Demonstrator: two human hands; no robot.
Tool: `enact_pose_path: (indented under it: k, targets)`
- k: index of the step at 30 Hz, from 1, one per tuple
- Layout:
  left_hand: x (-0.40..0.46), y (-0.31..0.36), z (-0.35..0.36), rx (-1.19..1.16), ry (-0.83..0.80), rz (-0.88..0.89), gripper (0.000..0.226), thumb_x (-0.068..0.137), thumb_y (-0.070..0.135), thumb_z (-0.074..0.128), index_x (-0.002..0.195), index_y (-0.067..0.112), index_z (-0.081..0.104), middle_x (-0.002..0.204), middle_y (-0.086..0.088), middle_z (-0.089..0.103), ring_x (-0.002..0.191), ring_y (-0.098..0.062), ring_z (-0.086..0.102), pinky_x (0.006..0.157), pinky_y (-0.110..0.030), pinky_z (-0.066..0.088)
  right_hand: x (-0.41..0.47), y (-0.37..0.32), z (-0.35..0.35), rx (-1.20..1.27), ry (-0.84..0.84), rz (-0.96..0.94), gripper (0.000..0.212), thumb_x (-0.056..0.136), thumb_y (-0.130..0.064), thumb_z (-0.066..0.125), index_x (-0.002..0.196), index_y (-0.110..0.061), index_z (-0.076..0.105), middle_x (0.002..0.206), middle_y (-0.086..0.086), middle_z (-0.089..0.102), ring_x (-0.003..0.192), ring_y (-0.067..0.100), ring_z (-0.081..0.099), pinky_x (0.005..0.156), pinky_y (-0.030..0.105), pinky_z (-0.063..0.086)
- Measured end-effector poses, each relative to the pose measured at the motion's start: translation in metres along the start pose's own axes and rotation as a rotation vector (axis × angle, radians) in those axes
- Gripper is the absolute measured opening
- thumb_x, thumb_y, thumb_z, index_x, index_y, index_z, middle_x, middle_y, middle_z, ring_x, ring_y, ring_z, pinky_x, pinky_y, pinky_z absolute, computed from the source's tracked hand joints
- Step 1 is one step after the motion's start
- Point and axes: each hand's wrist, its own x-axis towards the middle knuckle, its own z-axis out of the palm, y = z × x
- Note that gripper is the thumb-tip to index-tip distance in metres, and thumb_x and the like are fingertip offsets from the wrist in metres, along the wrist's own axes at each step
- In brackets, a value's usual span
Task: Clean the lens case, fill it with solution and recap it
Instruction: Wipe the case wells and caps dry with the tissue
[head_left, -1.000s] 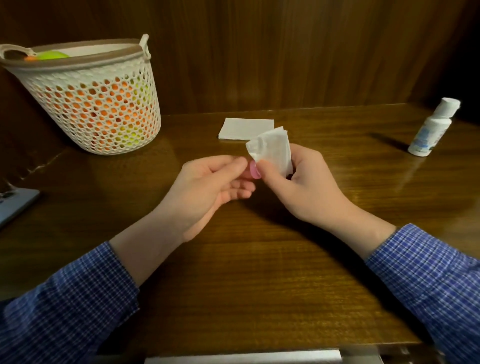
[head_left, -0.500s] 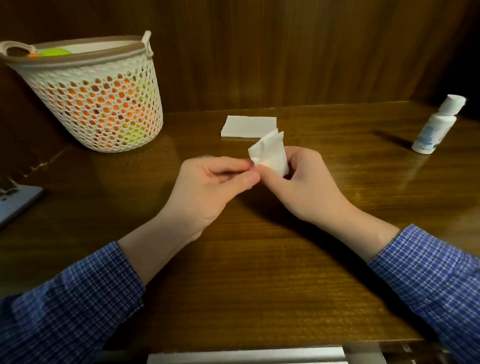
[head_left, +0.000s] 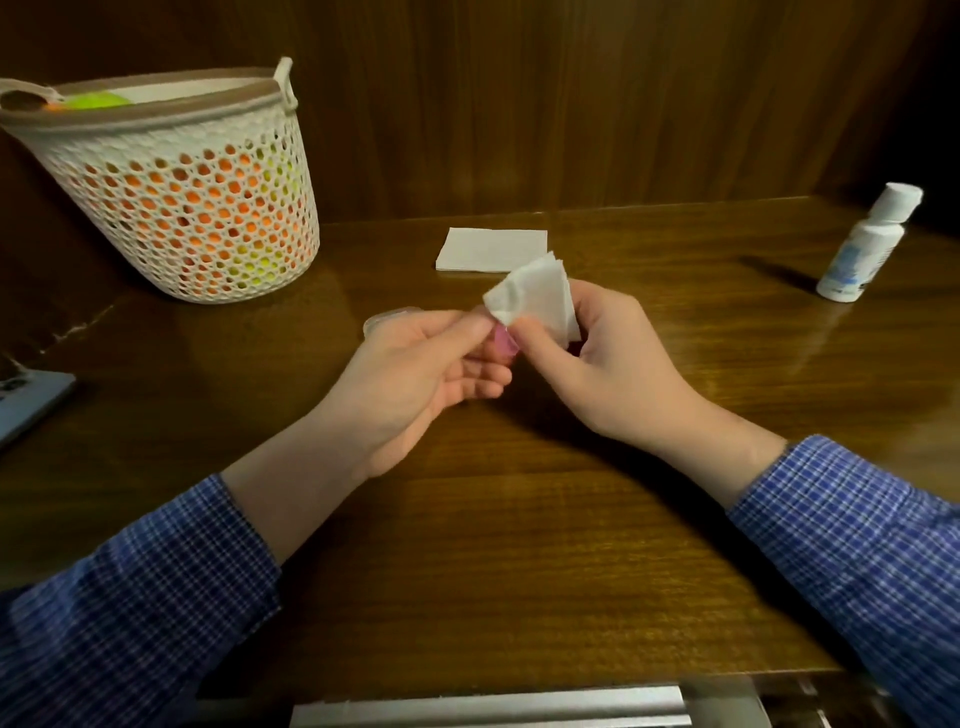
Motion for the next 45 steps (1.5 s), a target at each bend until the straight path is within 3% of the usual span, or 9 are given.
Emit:
enact_pose_path:
  k: [4,10,15,21,26,32,35,40,45]
  targets:
    - [0.002,-0.002,-0.006,-0.109,-0.117,-0.071,0.018,0.087,0.011,0.068,0.097,0.006,0.082,0.088,-0.005,0.077,0.081,-0.012,0.074,0.071,-0.022,0.059,-0.002,0.000,0.002,-0.019,-0.032,-0.007,0.013,0.099,-0.021,0.066,0.087,-0.017,0.066,0.073,-0.007,0.061,0.066,0.010,0.057,0.059,0.017,0.042]
    - [-0.005,-0.004,-0.005,0.193,0.066,0.234,0.021,0.082,0.014,0.079,0.102,0.018,0.082,0.093,0.002,0.081,0.084,-0.007,0.076,0.059,-0.010,0.052,-0.001,0.000,0.009,-0.009,0.043,0.193,0.027,0.096,-0.036,0.070,0.082,-0.013,0.072,0.067,0.002,0.066,0.068,0.018,0.065,0.051,0.021,0.046]
    - [-0.009,-0.008,-0.002,0.410,0.165,0.438,0.030,0.080,0.008,0.083,0.105,0.026,0.078,0.098,0.012,0.080,0.091,-0.003,0.076,0.073,-0.014,0.058,0.001,-0.006,0.011,0.188,-0.040,0.467,0.033,0.095,-0.041,0.070,0.083,-0.010,0.073,0.070,0.009,0.071,0.055,0.019,0.063,0.052,0.024,0.047]
    - [-0.012,-0.011,0.002,0.530,0.156,0.541,0.032,0.080,0.004,0.083,0.108,0.019,0.078,0.104,0.005,0.078,0.098,-0.007,0.075,0.082,-0.022,0.061,0.010,-0.008,0.000,0.685,-0.228,0.830,0.012,0.097,-0.013,0.067,0.088,-0.005,0.069,0.067,0.002,0.064,0.046,0.004,0.048,0.039,0.015,0.036]
    - [-0.005,-0.002,-0.004,0.117,0.088,0.241,0.030,0.070,0.013,0.083,0.099,0.019,0.082,0.097,0.000,0.082,0.089,-0.010,0.078,0.060,-0.011,0.055,0.010,-0.005,-0.010,0.811,-0.313,0.811,0.011,0.084,-0.020,0.078,0.087,-0.009,0.077,0.071,0.002,0.070,0.051,0.004,0.053,0.043,0.015,0.043]
    - [-0.001,0.001,-0.014,-0.170,-0.160,-0.056,0.027,0.067,0.013,0.081,0.094,0.008,0.084,0.103,-0.012,0.080,0.093,-0.016,0.078,0.073,-0.021,0.061,0.002,-0.003,-0.007,0.527,-0.174,0.438,0.050,0.069,-0.036,0.085,0.093,0.006,0.073,0.073,0.008,0.070,0.055,0.009,0.057,0.049,0.019,0.047]
    - [0.000,0.002,-0.017,-0.212,-0.172,-0.127,0.027,0.071,0.010,0.079,0.097,0.005,0.083,0.106,-0.015,0.079,0.091,-0.015,0.078,0.073,-0.021,0.061,0.001,-0.002,-0.002,0.448,-0.082,0.382,0.047,0.074,-0.036,0.086,0.092,0.005,0.071,0.077,0.016,0.071,0.058,0.015,0.059,0.051,0.022,0.048]
    - [0.004,-0.001,-0.013,-0.226,-0.142,-0.055,0.044,0.078,0.008,0.077,0.121,0.010,0.072,0.119,-0.015,0.076,0.108,-0.022,0.075,0.081,-0.025,0.061,0.005,0.000,0.001,0.380,-0.028,0.478,0.027,0.081,-0.024,0.086,0.092,-0.004,0.071,0.075,0.005,0.067,0.058,0.010,0.059,0.050,0.020,0.048]
    - [0.002,-0.003,-0.011,-0.113,-0.174,0.001,0.046,0.077,0.016,0.079,0.122,0.024,0.070,0.116,-0.015,0.076,0.112,-0.027,0.073,0.087,-0.029,0.060,0.019,0.004,-0.025,0.924,-0.068,0.771,0.010,0.086,-0.013,0.077,0.089,-0.012,0.067,0.064,-0.003,0.054,0.050,0.005,0.043,0.044,0.017,0.038]
